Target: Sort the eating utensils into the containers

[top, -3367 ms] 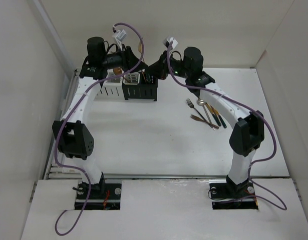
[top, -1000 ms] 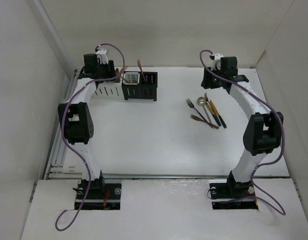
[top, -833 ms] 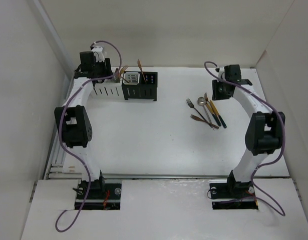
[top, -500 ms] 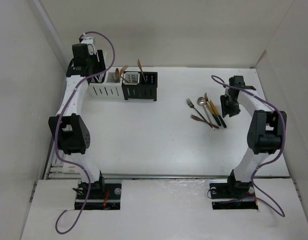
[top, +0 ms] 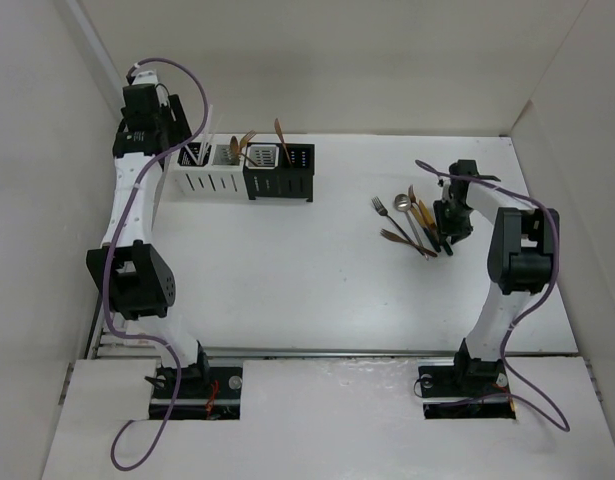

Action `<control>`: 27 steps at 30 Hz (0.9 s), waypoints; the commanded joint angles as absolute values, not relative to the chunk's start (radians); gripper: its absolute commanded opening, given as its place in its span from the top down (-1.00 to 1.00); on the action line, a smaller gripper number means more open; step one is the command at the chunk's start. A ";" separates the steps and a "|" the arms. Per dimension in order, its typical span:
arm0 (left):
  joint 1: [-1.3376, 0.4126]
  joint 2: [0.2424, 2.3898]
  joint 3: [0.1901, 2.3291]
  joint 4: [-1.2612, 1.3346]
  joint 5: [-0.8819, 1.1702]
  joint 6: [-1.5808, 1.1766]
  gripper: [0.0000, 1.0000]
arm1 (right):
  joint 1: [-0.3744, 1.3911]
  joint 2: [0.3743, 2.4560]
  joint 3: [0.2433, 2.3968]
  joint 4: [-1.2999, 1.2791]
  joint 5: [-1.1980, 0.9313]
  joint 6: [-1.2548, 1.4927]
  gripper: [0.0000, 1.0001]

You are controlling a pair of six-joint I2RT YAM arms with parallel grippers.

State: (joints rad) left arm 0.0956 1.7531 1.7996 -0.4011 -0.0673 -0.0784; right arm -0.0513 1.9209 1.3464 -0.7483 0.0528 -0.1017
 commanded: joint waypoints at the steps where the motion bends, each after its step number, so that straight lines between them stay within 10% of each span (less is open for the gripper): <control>1: 0.092 1.706 1.838 -0.405 -0.095 -0.092 -0.32 | -0.048 1.962 1.396 -0.730 0.035 -0.106 0.16; 9: 0.092 1.697 1.838 -0.405 -0.138 -0.072 -0.32 | -0.048 2.029 1.443 -0.739 0.061 -0.136 0.23; 15: 0.092 1.697 1.838 -0.405 -0.138 -0.063 -0.49 | -0.048 2.052 1.474 -0.739 0.112 -0.146 1.00; 21: 0.092 1.697 1.838 -0.423 -0.120 -0.092 -0.95 | -0.048 1.967 1.514 -0.750 0.205 -0.135 1.00; 27: 0.092 1.706 1.838 -0.442 -0.057 -0.109 -0.81 | 0.001 1.804 1.595 -0.669 0.248 -0.110 1.00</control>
